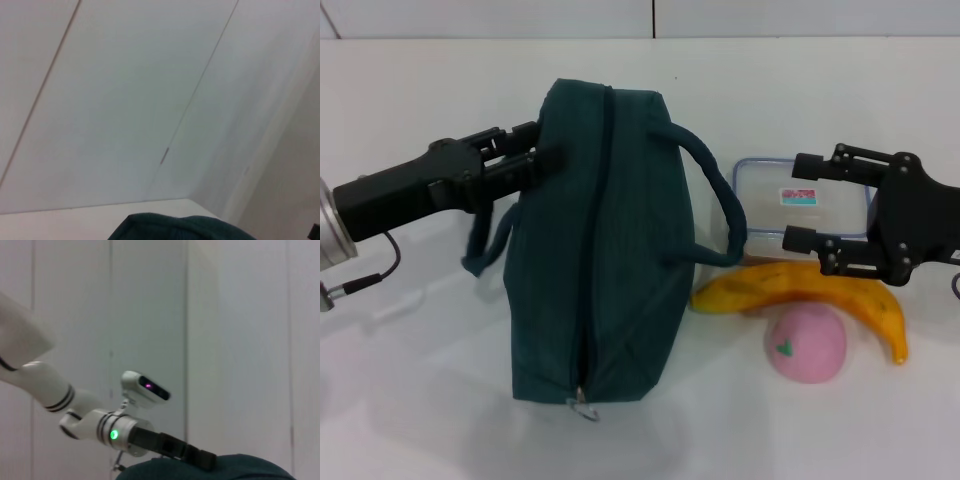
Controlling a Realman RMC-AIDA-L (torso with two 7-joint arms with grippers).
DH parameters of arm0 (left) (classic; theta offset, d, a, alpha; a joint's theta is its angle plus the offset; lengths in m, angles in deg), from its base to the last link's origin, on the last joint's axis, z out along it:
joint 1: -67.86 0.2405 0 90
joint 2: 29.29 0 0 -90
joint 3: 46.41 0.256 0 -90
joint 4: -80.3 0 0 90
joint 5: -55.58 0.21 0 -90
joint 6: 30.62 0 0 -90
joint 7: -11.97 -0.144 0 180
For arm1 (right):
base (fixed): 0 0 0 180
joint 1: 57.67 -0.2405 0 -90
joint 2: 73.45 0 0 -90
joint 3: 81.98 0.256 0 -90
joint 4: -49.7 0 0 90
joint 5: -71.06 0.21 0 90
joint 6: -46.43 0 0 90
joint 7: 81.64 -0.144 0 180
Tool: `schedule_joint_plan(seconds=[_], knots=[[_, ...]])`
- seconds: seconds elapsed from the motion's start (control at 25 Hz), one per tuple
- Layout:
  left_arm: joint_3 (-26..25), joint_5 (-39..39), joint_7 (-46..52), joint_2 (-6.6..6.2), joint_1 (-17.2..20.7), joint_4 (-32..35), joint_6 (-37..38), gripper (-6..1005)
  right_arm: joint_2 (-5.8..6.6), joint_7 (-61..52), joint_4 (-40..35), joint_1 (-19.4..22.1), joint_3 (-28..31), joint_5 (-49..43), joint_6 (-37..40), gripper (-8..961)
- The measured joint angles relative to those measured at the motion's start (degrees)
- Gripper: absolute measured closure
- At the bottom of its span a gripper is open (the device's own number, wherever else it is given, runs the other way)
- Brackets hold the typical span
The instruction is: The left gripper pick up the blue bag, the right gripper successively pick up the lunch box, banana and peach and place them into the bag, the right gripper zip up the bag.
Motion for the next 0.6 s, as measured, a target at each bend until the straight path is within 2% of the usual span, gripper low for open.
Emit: schedule_joint_plan(seconds=[0.24, 0.48, 0.6], knots=[[0.00, 0.10, -4.04, 0.23, -0.10, 1.39, -1.98, 410, -0.38, -0.01, 0.03, 2.07, 0.84, -0.02, -1.13, 229], [0.00, 1.50, -9.13, 0.33, -0.24, 2.54, -2.14, 604, -0.81, -0.12, 0.37, 4.09, 2.37, -0.03, -5.71, 230], [0.00, 1.16, -9.75, 0.33, -0.19, 3.57, -2.16, 764, -0.89, -0.44, 0.89, 5.45, 3.35, 0.18, -6.77, 230]])
